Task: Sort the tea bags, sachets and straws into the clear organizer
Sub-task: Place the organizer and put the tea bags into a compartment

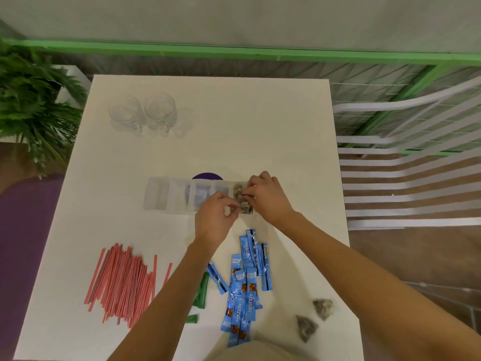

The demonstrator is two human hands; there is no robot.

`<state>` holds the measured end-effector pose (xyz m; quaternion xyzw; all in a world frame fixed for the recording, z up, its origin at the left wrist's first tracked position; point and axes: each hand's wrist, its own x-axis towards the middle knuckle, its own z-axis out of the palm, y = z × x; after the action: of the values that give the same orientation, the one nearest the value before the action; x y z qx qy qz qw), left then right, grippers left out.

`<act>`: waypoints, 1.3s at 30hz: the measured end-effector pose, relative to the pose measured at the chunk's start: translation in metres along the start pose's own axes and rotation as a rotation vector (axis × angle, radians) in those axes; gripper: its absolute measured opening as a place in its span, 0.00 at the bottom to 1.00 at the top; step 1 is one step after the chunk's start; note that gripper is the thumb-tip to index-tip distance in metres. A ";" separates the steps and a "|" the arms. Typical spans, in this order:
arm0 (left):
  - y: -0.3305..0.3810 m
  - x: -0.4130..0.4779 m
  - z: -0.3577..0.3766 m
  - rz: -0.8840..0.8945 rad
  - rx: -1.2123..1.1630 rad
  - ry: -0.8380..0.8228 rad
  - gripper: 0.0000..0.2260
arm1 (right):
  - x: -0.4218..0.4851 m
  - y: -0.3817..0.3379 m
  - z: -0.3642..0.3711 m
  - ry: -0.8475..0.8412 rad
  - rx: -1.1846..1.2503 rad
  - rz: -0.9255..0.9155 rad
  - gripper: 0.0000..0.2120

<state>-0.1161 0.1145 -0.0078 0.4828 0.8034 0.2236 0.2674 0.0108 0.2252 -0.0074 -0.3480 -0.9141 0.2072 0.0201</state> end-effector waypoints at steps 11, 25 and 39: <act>0.001 -0.015 0.005 0.214 -0.021 0.043 0.18 | -0.027 0.014 -0.028 0.115 0.378 0.160 0.12; 0.008 -0.008 0.020 0.270 0.378 -0.073 0.21 | -0.200 0.060 -0.009 -0.046 0.533 0.524 0.05; 0.041 -0.059 0.031 0.352 0.119 -0.001 0.20 | -0.272 0.067 0.013 -0.101 0.461 0.500 0.09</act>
<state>-0.0466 0.0826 0.0067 0.6308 0.7183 0.2190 0.1955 0.2571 0.0903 -0.0161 -0.5370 -0.7294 0.4238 0.0016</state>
